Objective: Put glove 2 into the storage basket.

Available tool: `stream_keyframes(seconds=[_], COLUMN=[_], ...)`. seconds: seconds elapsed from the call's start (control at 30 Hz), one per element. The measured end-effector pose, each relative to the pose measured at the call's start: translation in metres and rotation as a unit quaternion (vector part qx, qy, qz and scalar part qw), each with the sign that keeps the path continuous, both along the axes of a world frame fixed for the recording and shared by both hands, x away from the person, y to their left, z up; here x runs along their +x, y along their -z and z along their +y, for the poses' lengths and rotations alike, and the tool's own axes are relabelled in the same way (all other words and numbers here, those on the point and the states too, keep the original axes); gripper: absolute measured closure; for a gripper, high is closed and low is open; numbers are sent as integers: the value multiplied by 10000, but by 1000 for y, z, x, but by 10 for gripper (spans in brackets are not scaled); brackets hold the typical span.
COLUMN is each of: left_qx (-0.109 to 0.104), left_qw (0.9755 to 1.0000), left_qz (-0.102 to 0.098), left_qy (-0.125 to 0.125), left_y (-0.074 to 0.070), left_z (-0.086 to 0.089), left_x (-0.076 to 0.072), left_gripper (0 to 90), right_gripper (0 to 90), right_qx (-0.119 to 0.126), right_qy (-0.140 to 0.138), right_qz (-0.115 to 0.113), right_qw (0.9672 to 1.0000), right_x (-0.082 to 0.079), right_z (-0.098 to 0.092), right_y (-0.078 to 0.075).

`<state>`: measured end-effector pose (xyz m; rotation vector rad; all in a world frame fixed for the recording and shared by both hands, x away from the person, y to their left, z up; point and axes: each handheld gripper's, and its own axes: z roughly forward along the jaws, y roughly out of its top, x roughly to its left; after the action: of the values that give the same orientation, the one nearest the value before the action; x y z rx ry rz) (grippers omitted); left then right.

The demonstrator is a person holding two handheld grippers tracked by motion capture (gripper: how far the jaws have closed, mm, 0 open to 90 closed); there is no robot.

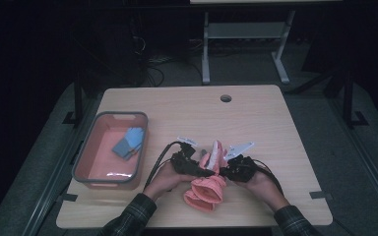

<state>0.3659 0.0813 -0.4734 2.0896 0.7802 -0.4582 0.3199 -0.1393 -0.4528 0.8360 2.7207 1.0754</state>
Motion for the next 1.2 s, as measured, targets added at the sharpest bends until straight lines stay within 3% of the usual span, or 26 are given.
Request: stream_keyframes(seconds=[0.23, 0.33, 0.37, 0.43, 0.6, 0.77, 0.97, 1.2], left_qx=[-85, -83, -91, -107, -120, -165, -157, -170], left_qw=[9999, 10000, 10000, 9999, 9999, 9996, 9992, 9979], left_qz=[-47, -29, -22, -20, -107, -210, -374, -604], left_qy=[32, 36, 36, 13, 20, -8, -67, -146], left_y=[-2, -5, -6, -8, -21, -35, -49, -74], left_z=[4, 6, 6, 6, 7, 14, 20, 30], left_x=[0, 1, 1, 0, -3, -3, -4, -4], left_gripper=[514, 542, 548, 552, 556, 555, 555, 553], right_gripper=[896, 785, 707, 648, 472, 406, 331, 299], right_qx=[105, 287, 425, 630, 1035, 1013, 599, 298], right_qy=[-12, -8, 22, 95, 616, 1172, 1625, 1782], right_qz=[3, -19, 15, 16, -23, -48, -142, -326], right_qw=[9999, 9996, 9991, 9980, 9927, 9879, 9848, 9830], right_x=[0, -1, -2, -3, -3, 9, 19, 22], right_z=[-4, -13, -18, -28, -61, -85, -92, -86], right_y=[-2, -7, -11, -16, -15, 0, 16, 25])
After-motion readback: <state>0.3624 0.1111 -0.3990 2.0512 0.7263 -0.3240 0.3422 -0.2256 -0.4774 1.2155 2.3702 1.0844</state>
